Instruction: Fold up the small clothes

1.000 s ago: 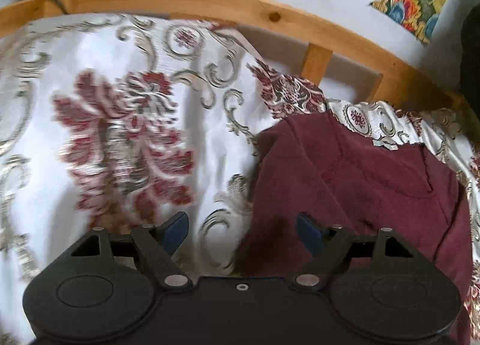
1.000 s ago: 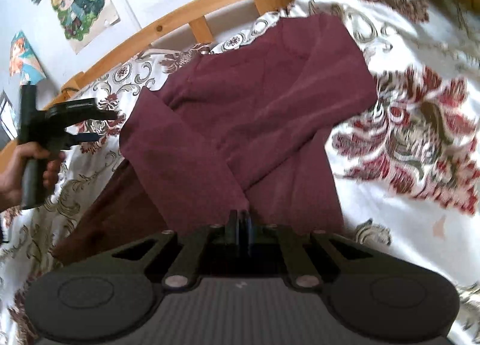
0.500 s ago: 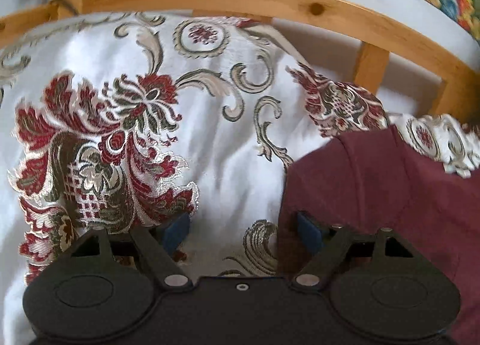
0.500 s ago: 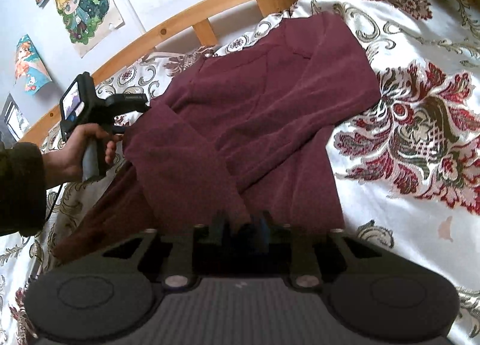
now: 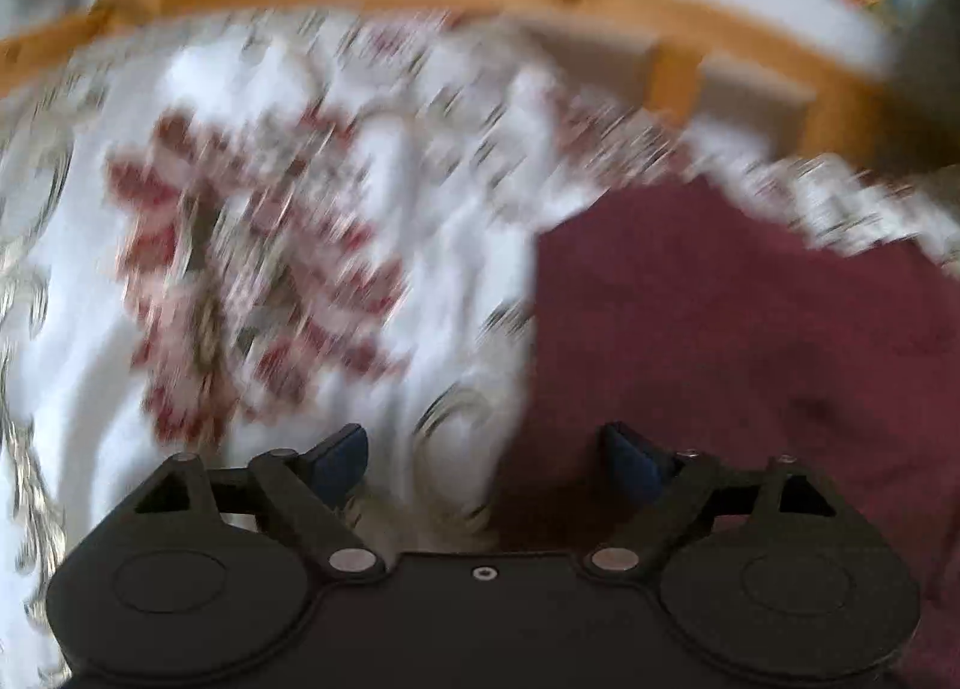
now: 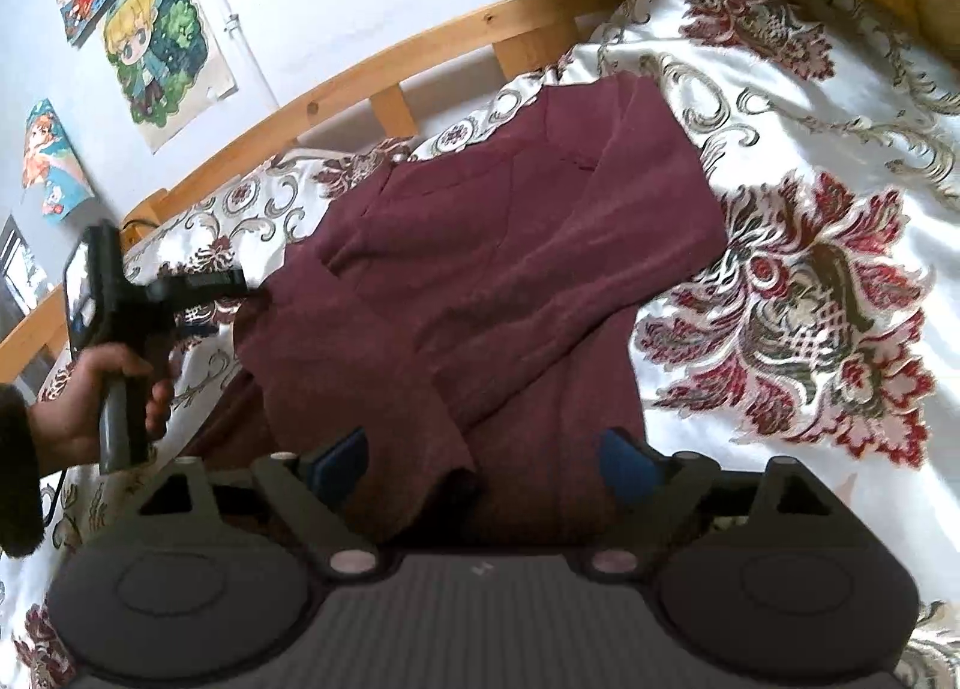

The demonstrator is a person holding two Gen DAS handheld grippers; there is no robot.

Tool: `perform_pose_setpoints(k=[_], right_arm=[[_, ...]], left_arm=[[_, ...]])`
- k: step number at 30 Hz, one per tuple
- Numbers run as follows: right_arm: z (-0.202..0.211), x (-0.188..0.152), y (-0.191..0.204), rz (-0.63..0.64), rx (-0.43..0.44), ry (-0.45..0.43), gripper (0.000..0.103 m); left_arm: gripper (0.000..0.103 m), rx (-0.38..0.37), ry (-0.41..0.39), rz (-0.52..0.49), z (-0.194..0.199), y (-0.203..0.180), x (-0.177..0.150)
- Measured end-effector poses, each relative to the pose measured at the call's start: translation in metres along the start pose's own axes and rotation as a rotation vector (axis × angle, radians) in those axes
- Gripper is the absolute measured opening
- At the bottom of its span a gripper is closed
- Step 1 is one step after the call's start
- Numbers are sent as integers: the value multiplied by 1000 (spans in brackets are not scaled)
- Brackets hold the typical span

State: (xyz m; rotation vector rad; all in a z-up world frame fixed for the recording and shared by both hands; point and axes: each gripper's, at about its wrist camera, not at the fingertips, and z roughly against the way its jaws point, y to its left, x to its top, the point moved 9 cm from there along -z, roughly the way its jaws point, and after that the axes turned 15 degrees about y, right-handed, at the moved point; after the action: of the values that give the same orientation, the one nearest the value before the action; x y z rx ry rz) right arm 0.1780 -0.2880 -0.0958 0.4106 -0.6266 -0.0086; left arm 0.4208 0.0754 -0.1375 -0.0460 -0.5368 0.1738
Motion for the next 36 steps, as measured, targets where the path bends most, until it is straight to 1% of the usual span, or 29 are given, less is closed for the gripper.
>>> perform_pose_setpoints(k=[1, 2, 5, 7, 10, 14, 16, 18, 20, 22, 25, 27, 31, 33, 34, 36], right_arm=[[3, 2, -1, 1, -5, -10, 91], [7, 4, -1, 1, -15, -25, 93], [17, 10, -4, -5, -44, -54, 98], [20, 12, -5, 0, -59, -57, 100], [21, 12, -1, 25, -80, -37, 103], [19, 8, 5, 55, -104, 8, 103], [20, 4, 6, 64, -111, 25, 103], [25, 3, 6, 89, -126, 38, 103], [30, -1, 5, 128, -141, 58, 103], [37, -5, 3, 179, -162, 89, 103], [49, -19, -1, 275, -212, 124, 103], [56, -32, -7, 313, -239, 151, 103], [62, -55, -10, 368, -267, 196, 103], [60, -64, -9, 394, -268, 225, 103], [58, -69, -7, 415, -273, 244, 103], [51, -77, -5, 484, -311, 277, 103]], left_arm=[[88, -21, 2, 24, -3, 5, -1], [88, -34, -14, 28, -3, 6, -1], [88, -18, -36, -31, -1, 3, -5], [88, -23, -33, -29, 2, 6, -10], [89, -39, -15, -3, 6, 15, -19], [92, -8, 7, -48, 12, 17, -34], [93, -6, 23, -26, 17, 20, -41], [93, -39, 41, 14, 27, 23, -48], [94, -107, 43, 23, 46, 23, -59], [102, -151, 22, -20, 67, 21, -70], [102, -197, -38, -129, 101, 15, -92], [102, -215, -60, -186, 117, 13, -107], [102, -248, -53, -232, 139, 12, -136], [102, -262, -45, -267, 147, 12, -150], [102, -263, -41, -291, 150, 13, -158], [102, -251, -27, -342, 154, 13, -172]])
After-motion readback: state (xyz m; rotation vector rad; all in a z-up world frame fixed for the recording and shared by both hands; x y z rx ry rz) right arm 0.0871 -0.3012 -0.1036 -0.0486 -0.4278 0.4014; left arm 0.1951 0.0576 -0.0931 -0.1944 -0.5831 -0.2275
